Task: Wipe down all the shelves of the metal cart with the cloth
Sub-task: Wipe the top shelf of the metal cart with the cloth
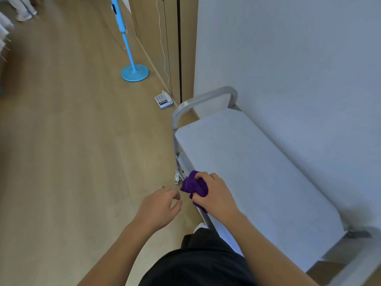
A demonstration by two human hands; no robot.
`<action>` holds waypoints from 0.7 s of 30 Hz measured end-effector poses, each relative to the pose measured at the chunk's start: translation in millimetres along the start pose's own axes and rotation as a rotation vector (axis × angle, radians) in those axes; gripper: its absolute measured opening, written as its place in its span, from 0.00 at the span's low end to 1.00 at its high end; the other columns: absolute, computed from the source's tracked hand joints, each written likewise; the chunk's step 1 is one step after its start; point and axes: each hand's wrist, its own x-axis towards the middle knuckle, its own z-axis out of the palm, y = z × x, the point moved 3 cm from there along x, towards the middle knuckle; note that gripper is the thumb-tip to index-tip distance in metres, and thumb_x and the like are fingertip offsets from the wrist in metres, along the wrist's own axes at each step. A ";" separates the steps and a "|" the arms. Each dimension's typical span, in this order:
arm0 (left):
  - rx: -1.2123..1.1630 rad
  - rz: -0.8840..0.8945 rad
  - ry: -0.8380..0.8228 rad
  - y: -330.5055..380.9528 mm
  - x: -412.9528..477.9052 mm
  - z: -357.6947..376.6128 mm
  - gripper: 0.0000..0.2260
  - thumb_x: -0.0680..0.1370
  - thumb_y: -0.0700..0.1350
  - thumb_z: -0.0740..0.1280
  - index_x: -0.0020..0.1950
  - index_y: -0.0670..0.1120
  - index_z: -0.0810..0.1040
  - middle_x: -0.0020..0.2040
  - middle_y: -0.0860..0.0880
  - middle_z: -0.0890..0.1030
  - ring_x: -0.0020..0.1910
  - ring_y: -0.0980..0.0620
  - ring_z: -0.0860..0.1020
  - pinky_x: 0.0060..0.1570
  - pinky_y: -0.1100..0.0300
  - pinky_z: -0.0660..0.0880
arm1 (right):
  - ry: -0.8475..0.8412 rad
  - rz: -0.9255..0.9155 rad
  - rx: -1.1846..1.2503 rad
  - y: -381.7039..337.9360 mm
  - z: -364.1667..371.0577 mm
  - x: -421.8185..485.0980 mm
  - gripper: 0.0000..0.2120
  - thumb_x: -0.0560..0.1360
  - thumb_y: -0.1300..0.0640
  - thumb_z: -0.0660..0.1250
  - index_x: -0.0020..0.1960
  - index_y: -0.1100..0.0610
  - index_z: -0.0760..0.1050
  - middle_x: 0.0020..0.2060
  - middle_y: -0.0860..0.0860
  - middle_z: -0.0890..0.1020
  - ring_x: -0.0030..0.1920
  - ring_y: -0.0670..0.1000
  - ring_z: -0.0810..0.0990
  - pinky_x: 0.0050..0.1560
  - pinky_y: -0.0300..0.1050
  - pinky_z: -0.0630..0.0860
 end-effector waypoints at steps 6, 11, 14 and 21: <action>0.027 -0.002 -0.035 -10.2 82.1 -22.6 0.10 0.81 0.54 0.59 0.57 0.53 0.77 0.54 0.57 0.78 0.51 0.57 0.76 0.44 0.60 0.73 | 0.014 0.040 -0.018 10.7 -19.0 78.1 0.26 0.69 0.47 0.70 0.64 0.45 0.66 0.54 0.48 0.74 0.53 0.50 0.74 0.51 0.45 0.78; 0.023 0.056 -0.059 -14.7 141.8 -27.6 0.09 0.80 0.51 0.60 0.55 0.51 0.78 0.53 0.56 0.79 0.50 0.56 0.76 0.43 0.60 0.73 | 0.040 0.133 -0.057 35.9 -20.9 111.6 0.26 0.71 0.47 0.69 0.67 0.46 0.65 0.58 0.49 0.73 0.57 0.51 0.71 0.54 0.45 0.76; 0.016 0.097 -0.091 -23.4 175.8 -22.1 0.08 0.80 0.50 0.60 0.55 0.51 0.77 0.53 0.56 0.79 0.50 0.56 0.77 0.45 0.58 0.75 | 0.052 0.242 -0.072 53.4 -9.6 128.3 0.24 0.74 0.47 0.66 0.68 0.47 0.64 0.59 0.52 0.73 0.58 0.53 0.70 0.54 0.47 0.76; 0.057 0.278 -0.249 -46.0 258.6 -8.1 0.11 0.81 0.47 0.59 0.60 0.48 0.77 0.59 0.53 0.78 0.53 0.53 0.77 0.45 0.60 0.72 | 0.114 0.443 -0.146 63.5 24.4 185.8 0.23 0.76 0.45 0.64 0.68 0.49 0.64 0.60 0.54 0.71 0.59 0.56 0.69 0.51 0.51 0.77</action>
